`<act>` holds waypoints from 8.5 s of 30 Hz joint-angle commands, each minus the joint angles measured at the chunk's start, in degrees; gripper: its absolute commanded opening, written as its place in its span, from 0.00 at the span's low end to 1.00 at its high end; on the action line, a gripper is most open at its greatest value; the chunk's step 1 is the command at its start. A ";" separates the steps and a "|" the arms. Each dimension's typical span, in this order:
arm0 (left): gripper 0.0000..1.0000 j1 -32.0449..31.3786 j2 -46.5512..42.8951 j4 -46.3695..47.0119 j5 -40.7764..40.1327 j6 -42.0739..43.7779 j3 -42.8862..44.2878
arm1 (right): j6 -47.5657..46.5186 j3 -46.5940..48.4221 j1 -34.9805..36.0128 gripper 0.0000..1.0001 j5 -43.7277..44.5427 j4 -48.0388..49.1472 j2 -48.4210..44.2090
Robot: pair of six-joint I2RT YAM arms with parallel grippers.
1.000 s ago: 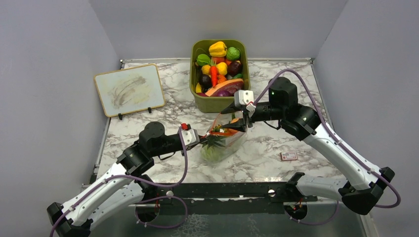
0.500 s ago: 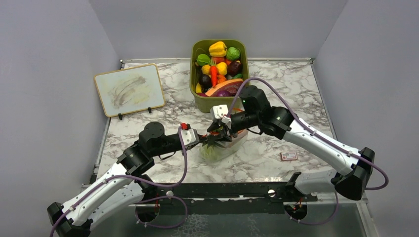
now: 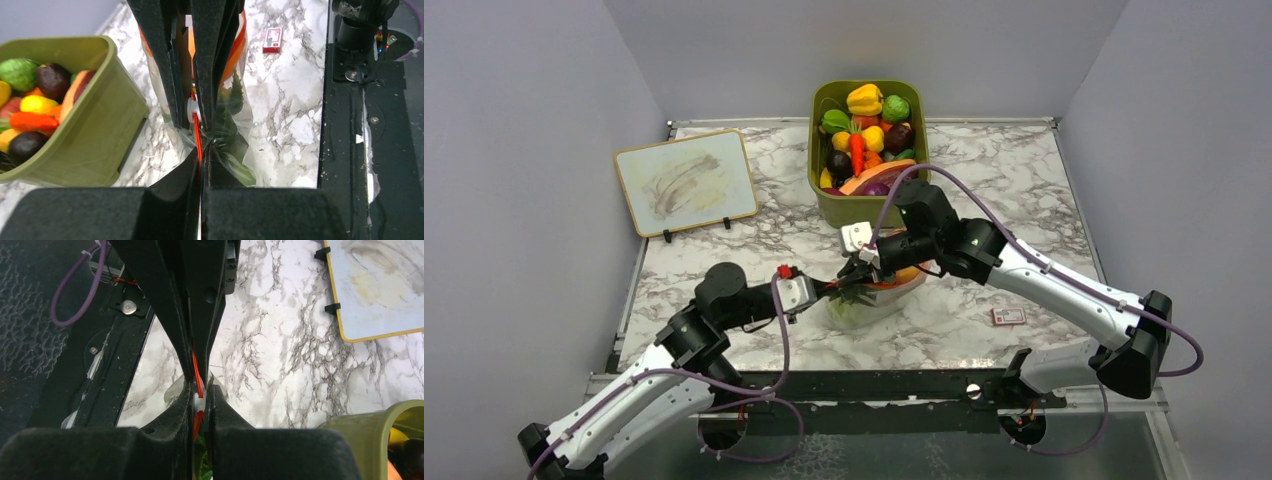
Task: Place the food in the zip-top bag and seal the zipper
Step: Zip the zipper food storage bag at the center of the board.
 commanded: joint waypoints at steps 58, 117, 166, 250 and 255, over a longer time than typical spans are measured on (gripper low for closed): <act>0.67 0.21 16.23 -12.05 -0.43 15.57 17.44 | 8.21 -2.99 -13.93 0.01 -10.88 0.12 -5.78; 0.00 0.22 12.23 -0.41 0.22 7.05 13.37 | 64.35 -11.10 -13.93 0.23 30.42 -5.70 -25.58; 0.00 0.22 12.31 5.62 1.87 4.46 10.52 | 60.52 -15.84 -11.53 0.01 11.90 1.91 -14.24; 0.00 0.30 7.92 -6.68 -2.47 9.14 11.12 | 9.36 -6.07 -8.30 0.01 12.35 -8.19 -17.10; 0.00 0.34 7.75 -9.42 -5.29 10.77 10.92 | 9.67 -4.27 -8.30 0.01 18.31 -11.70 -19.79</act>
